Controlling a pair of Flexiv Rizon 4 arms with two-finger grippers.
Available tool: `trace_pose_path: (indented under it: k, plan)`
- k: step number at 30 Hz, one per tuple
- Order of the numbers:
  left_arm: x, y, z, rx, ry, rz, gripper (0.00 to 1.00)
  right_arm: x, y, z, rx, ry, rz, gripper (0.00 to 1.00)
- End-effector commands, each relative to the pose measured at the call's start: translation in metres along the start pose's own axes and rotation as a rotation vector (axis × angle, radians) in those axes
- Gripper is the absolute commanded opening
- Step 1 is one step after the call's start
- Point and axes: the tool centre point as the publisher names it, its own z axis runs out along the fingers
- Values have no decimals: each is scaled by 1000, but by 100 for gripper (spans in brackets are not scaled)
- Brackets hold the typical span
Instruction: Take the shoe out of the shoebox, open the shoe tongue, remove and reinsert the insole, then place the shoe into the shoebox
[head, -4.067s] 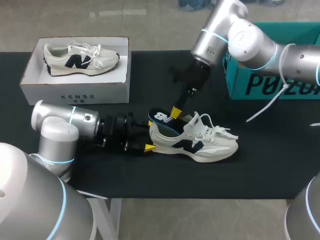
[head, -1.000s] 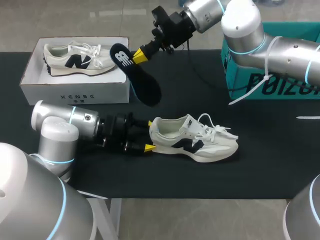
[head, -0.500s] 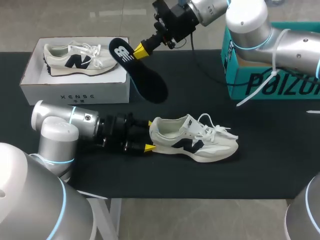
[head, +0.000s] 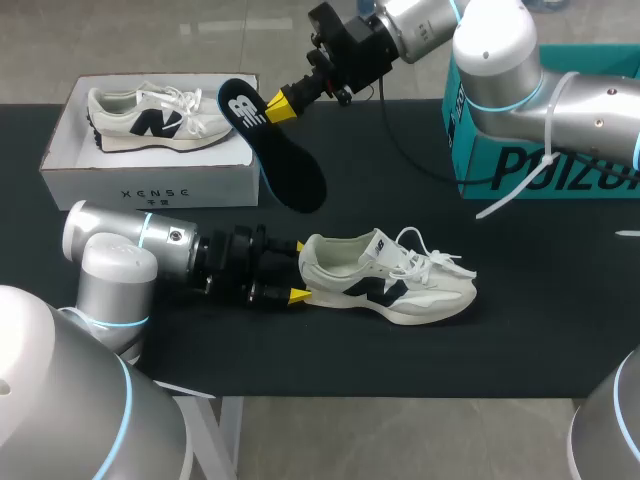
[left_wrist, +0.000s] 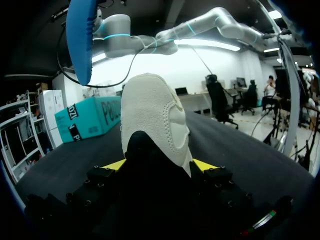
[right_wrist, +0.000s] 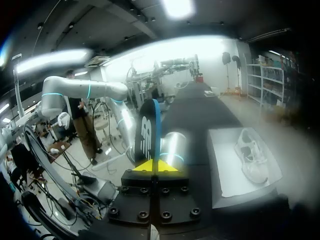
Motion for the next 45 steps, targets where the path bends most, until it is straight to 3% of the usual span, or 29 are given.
trace_pose_path:
  k: [1, 9, 19, 21, 22, 43, 45]
  plan:
    - [1, 2, 1, -1, -1, 1, 0, 43, -11, -8, -159, -89, -7, 0]
    - [1, 2, 1, -1, -1, 1, 0, 68, 38, -36, -141, -106, 62, 0]
    - [1, 2, 1, -1, -1, 1, 0, 100, 93, -61, -83, -132, 276, 0]
    - [1, 2, 1, -1, -1, 1, 0, 108, 97, -62, -46, -176, 290, 0]
    - [1, 2, 1, -1, -1, 1, 0, 109, 99, -61, -22, -146, 265, 0]
    - [1, 2, 1, -1, -1, 1, 0, 109, 99, -61, -22, -146, 265, 0]
    - [1, 2, 1, -1, -1, 1, 0, 116, 99, -62, 11, -182, 283, 0]
